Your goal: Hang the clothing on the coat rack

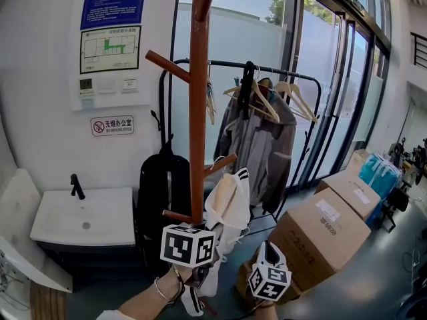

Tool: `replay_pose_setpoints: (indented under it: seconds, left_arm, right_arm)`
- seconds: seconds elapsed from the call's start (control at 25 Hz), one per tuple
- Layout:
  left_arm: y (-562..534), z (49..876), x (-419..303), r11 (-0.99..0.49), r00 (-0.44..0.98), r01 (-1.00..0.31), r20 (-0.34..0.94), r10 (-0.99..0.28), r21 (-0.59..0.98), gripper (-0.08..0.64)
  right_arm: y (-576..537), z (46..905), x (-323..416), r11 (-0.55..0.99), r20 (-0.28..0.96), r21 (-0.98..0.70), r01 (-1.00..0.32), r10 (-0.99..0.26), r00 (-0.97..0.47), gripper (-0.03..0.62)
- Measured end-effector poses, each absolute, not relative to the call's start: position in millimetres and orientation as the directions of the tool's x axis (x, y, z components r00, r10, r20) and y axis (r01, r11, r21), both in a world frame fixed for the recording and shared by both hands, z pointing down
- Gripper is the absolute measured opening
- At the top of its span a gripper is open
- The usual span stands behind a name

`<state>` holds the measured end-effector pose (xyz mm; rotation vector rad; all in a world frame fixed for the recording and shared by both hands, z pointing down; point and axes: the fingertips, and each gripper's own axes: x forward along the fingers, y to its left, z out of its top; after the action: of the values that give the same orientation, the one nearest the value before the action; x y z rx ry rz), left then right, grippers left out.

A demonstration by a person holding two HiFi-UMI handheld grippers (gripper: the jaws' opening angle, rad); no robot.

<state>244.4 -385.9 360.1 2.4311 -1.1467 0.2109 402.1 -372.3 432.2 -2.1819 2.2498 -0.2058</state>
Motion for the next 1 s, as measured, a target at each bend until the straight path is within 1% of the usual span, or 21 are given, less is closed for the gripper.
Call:
replay_pose_setpoints:
  seconds: [0.48, 1.0]
  left_arm:
    - [-385.7, 372.0, 227.7, -0.535, 0.619, -0.784, 0.338, -0.709, 0.315, 0.028]
    - [-384.9, 389.4, 220.4, -0.555, 0.629, -0.777, 0.354, -0.692, 0.297, 0.031]
  right_arm:
    - [-375.0, 437.0, 381.2, 0.053, 0.112, -0.086, -0.995, -0.992, -0.062, 0.021]
    - [-379.4, 439.7, 355.9, 0.071, 0.129, -0.066, -0.995, -0.989, -0.079, 0.021]
